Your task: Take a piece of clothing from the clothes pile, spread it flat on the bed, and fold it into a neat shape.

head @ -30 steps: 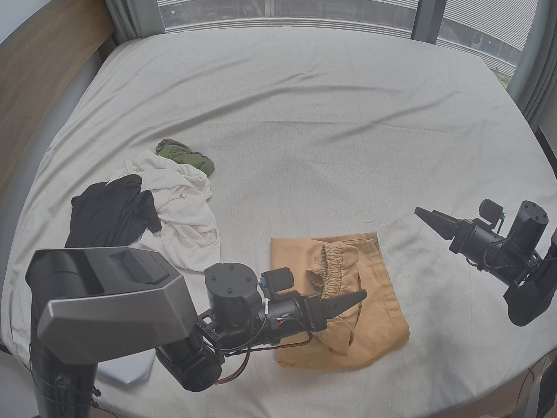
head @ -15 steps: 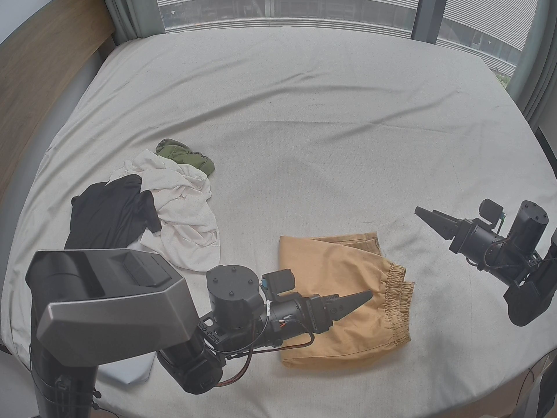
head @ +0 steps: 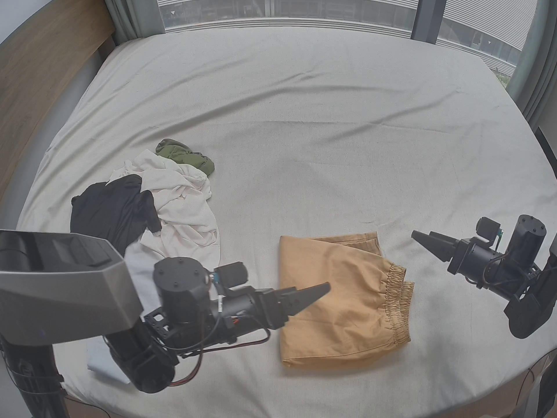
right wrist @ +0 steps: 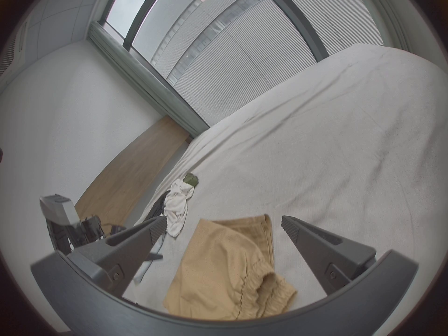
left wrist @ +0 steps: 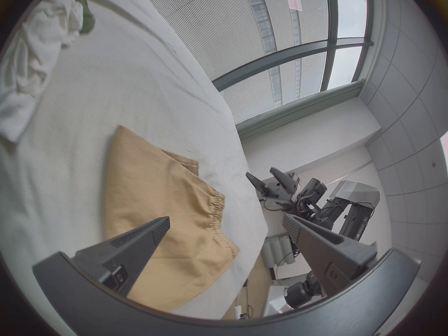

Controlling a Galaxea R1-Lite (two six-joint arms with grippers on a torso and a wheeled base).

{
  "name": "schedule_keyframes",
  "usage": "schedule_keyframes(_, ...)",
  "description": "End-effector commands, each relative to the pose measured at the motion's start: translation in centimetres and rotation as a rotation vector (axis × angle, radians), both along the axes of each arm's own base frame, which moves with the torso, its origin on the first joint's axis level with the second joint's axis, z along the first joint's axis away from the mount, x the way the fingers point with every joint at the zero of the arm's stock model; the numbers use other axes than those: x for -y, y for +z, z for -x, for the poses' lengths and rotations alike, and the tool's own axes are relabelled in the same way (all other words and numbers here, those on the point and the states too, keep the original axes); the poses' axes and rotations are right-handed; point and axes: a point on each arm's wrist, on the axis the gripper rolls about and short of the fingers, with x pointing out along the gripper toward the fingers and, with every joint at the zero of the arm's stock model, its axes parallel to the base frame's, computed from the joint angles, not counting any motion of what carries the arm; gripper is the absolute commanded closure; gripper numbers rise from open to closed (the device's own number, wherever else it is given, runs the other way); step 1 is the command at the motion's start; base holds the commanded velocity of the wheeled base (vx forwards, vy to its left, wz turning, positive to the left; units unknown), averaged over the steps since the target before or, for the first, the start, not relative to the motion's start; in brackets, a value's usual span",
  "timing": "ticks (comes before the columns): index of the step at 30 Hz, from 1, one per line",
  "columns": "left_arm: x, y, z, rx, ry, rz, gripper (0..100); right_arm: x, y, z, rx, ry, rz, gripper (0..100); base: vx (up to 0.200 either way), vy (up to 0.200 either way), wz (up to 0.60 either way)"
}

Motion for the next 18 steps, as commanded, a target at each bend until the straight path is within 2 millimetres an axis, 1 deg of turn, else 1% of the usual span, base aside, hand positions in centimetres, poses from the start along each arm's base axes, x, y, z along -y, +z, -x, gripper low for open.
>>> schedule_keyframes(1,-5.3,3.4,1.4,0.088,0.103,0.002,0,0.2,-1.0,1.0,-0.033,0.006,0.038,0,0.0,0.0,0.0)
schedule_keyframes(4,-6.0,3.6,1.4,0.117,0.116,-0.024,0,0.3,-1.2,1.3,-0.05,0.005,0.038,0,0.0,0.0,0.0)
schedule_keyframes(7,-6.8,3.3,1.4,0.157,0.134,-0.066,0,0.4,-1.6,1.6,-0.071,-0.001,0.042,0,0.0,0.0,0.0)
schedule_keyframes(12,-8.0,2.4,2.3,0.177,0.146,-0.148,0,0.6,-2.9,1.9,-0.125,-0.003,0.063,0,0.0,0.0,0.0)
schedule_keyframes(18,-8.2,2.0,2.6,0.174,0.14,-0.169,0,0.4,-4.8,2.4,-0.205,0.013,0.095,0,0.0,0.0,0.0)
